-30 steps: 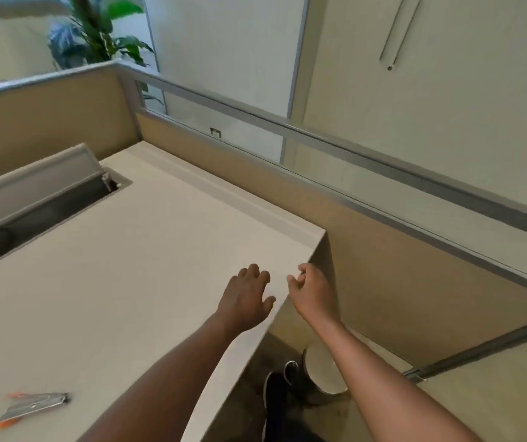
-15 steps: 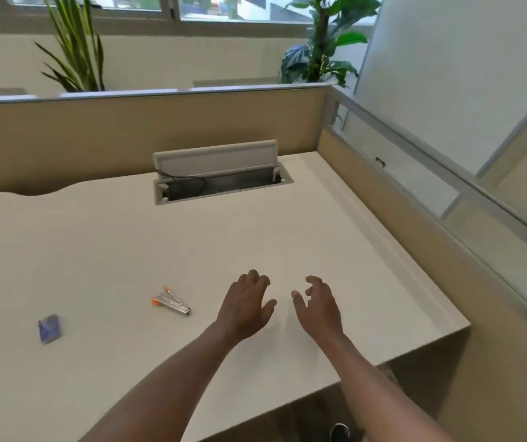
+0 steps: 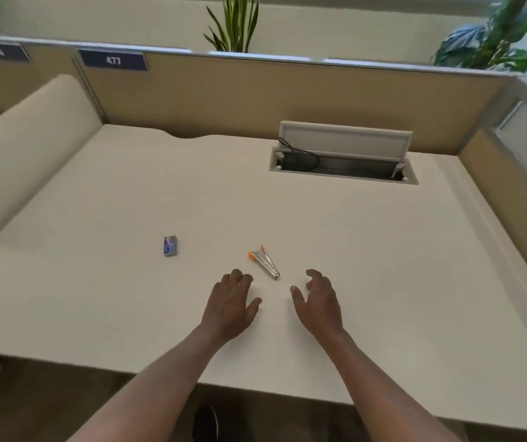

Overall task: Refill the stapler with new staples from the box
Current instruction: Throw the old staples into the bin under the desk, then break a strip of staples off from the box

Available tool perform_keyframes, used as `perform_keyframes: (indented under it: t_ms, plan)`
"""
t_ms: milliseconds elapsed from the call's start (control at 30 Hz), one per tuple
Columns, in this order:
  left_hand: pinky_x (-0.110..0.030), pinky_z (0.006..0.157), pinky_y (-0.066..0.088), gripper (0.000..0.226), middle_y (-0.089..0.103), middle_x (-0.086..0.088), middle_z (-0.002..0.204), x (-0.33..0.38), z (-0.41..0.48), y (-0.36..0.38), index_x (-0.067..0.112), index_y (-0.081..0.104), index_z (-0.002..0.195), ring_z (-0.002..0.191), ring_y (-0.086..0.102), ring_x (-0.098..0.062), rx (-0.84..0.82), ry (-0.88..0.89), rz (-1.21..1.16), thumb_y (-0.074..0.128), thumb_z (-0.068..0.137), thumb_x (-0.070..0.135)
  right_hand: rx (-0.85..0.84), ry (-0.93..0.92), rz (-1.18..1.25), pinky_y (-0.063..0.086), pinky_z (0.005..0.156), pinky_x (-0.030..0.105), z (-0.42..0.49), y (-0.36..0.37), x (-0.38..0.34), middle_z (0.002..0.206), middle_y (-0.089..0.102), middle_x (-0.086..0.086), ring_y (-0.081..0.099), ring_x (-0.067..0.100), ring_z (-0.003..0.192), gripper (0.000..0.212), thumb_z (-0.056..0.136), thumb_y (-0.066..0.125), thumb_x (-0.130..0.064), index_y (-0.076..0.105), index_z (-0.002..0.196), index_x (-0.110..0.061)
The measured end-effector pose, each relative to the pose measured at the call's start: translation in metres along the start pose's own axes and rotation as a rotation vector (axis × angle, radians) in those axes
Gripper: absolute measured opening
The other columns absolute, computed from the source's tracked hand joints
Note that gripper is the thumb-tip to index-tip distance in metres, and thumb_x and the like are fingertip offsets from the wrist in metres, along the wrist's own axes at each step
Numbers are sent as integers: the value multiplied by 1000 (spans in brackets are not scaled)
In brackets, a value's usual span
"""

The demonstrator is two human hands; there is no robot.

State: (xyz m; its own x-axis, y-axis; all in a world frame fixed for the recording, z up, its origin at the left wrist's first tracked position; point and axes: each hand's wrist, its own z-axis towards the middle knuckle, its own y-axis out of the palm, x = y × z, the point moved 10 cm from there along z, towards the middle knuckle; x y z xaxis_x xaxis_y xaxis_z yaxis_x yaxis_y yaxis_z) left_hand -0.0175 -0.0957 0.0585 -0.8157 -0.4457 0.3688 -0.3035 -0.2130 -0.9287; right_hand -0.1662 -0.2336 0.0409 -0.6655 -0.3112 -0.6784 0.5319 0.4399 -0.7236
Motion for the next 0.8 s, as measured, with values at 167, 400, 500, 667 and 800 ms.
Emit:
perform_keyframes:
  t_ms: [167,400,500,667,800]
  plan:
    - [-41,86,47,43,57,-8,119,-65,-10,-12,10,59,125,105,56,-31,4,-91,-19,63,93,38,-42,-47,-102,49,91,36,19,40,-51,128,58,9,57,26,119,56,95,65,-36,49,143,-13]
    - [-42,81,49,33,58,-12,110,-138,-7,-52,5,61,113,98,56,-33,105,-168,-83,69,91,27,-24,-41,-311,50,87,41,40,72,-90,126,57,12,55,34,114,47,94,65,-30,54,137,-12]
    - [-47,77,52,37,59,-18,107,-180,-2,-75,-2,61,112,95,59,-39,227,-298,-151,77,85,17,-7,-40,-319,50,83,40,44,81,-99,122,57,12,54,34,109,38,94,64,-24,58,130,-13]
    - [-39,99,44,85,43,-12,140,-239,28,-71,10,31,157,125,47,-30,68,-360,-199,75,88,33,-1,-37,-314,50,81,40,46,96,-115,118,57,12,55,34,108,39,92,66,-25,60,128,-13]
    - [-38,100,44,85,41,-8,138,-251,52,-61,20,32,159,128,44,-28,-68,-280,-177,73,87,40,66,-77,-420,46,87,43,40,95,-133,122,59,15,56,38,110,53,89,72,-30,58,136,-9]
